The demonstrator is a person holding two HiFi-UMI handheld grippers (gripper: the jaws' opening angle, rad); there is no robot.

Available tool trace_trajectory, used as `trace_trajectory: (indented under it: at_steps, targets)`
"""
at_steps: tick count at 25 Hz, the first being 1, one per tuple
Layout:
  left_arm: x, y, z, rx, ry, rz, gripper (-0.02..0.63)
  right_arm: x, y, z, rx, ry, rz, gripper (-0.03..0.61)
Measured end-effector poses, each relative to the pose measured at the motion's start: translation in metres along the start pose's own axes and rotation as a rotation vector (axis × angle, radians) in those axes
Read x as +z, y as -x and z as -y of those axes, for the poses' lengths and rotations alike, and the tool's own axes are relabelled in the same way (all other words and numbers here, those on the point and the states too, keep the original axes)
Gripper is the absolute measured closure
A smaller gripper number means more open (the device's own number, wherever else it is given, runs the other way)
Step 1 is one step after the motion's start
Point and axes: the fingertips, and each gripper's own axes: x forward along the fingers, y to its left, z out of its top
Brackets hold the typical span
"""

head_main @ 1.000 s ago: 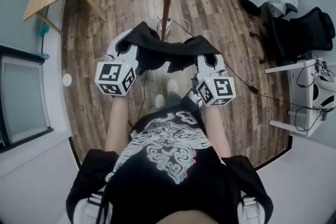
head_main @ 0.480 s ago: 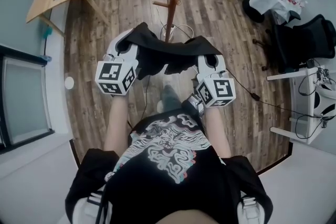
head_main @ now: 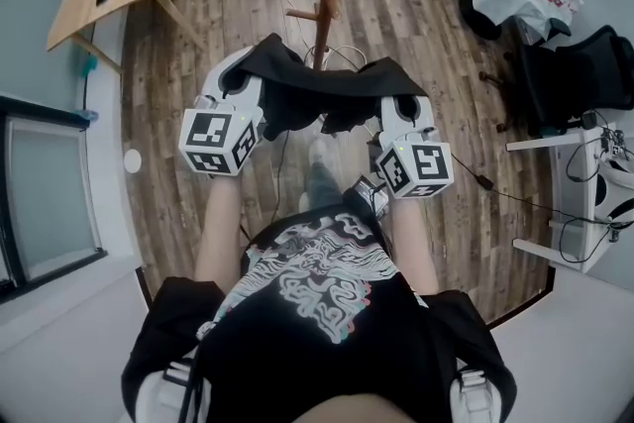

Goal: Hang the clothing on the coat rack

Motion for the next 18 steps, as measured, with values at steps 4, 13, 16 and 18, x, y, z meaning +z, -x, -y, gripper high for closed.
trace_trajectory:
  at_steps: [4,13,16,18]
  targets:
    - [0.001,-0.013,-0.005,-0.008,0.001,-0.004,0.604,-0.001,-0.011,0.007,-0.005,-0.005,-0.004,0.577]
    - [0.007,-0.039,-0.016,-0.025,0.002,-0.008,0.604,-0.001,-0.040,0.023,-0.009,-0.013,-0.014,0.577]
    - [0.007,-0.048,-0.021,-0.026,0.006,-0.010,0.604,-0.003,-0.049,0.027,-0.010,-0.018,-0.019,0.577]
    - [0.006,-0.053,-0.023,-0.024,0.007,-0.015,0.604,-0.005,-0.053,0.030,-0.006,-0.024,-0.022,0.577]
